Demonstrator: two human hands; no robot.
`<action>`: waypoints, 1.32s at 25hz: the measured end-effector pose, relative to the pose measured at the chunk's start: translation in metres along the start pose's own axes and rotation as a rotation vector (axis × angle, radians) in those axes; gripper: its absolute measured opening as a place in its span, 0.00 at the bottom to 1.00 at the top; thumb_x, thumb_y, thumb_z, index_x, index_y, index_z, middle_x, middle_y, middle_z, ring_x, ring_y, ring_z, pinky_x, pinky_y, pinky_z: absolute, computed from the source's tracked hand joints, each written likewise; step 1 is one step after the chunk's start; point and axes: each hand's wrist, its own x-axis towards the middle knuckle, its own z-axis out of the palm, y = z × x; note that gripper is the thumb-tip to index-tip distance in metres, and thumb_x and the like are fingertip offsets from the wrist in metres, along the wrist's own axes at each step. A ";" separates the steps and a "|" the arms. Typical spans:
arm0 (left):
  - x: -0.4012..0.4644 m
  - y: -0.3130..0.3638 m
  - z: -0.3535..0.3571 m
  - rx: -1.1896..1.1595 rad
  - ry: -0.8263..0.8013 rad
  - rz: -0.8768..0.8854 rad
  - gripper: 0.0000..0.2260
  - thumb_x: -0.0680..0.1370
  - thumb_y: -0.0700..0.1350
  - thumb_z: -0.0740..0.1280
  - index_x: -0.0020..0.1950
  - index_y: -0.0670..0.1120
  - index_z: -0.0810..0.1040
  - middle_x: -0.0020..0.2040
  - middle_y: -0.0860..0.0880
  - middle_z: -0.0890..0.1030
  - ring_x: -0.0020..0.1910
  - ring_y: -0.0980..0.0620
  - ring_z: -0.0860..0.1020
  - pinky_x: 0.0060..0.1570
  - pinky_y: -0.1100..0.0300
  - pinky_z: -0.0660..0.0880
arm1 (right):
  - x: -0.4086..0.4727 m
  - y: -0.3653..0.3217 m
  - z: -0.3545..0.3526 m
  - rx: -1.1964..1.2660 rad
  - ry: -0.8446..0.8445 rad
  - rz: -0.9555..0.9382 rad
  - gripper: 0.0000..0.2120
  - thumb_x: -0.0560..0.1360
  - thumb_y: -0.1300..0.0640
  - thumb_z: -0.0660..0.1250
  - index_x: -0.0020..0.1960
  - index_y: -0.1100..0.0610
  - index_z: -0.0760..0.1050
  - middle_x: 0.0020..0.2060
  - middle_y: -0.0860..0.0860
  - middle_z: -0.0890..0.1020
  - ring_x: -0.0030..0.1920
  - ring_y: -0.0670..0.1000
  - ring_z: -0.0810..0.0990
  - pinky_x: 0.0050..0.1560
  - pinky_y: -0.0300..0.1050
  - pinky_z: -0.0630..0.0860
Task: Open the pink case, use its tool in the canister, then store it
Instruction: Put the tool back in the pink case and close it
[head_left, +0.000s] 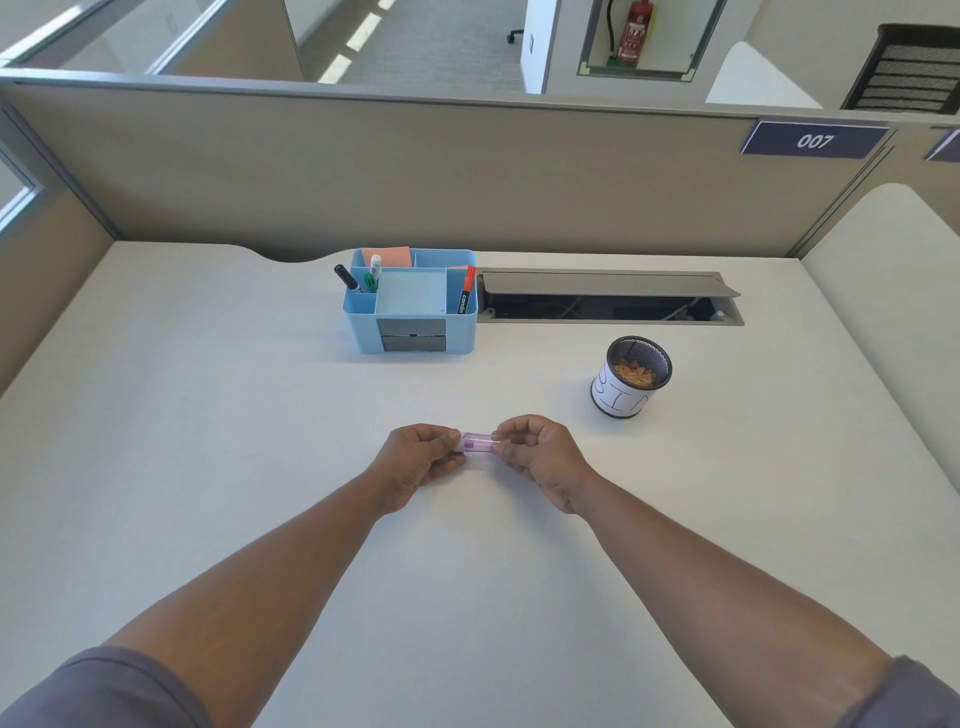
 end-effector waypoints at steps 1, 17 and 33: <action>0.000 0.000 0.001 -0.001 -0.001 0.003 0.06 0.78 0.39 0.72 0.51 0.37 0.84 0.46 0.43 0.88 0.42 0.48 0.87 0.43 0.62 0.83 | 0.000 0.000 0.000 0.013 0.001 0.006 0.11 0.73 0.70 0.75 0.50 0.58 0.81 0.48 0.56 0.85 0.48 0.52 0.82 0.57 0.46 0.82; -0.005 0.002 0.005 0.011 0.023 0.014 0.07 0.77 0.35 0.73 0.53 0.34 0.83 0.51 0.38 0.86 0.44 0.47 0.86 0.46 0.62 0.83 | -0.004 -0.002 0.004 -0.005 0.058 0.065 0.08 0.72 0.71 0.75 0.47 0.60 0.82 0.40 0.54 0.84 0.36 0.52 0.84 0.44 0.42 0.83; -0.010 -0.004 0.017 0.564 0.181 0.276 0.06 0.80 0.45 0.69 0.51 0.45 0.85 0.49 0.51 0.85 0.47 0.50 0.82 0.48 0.58 0.79 | 0.008 -0.010 -0.001 -0.920 0.066 -0.180 0.05 0.71 0.55 0.73 0.45 0.46 0.80 0.38 0.43 0.81 0.40 0.49 0.79 0.42 0.42 0.75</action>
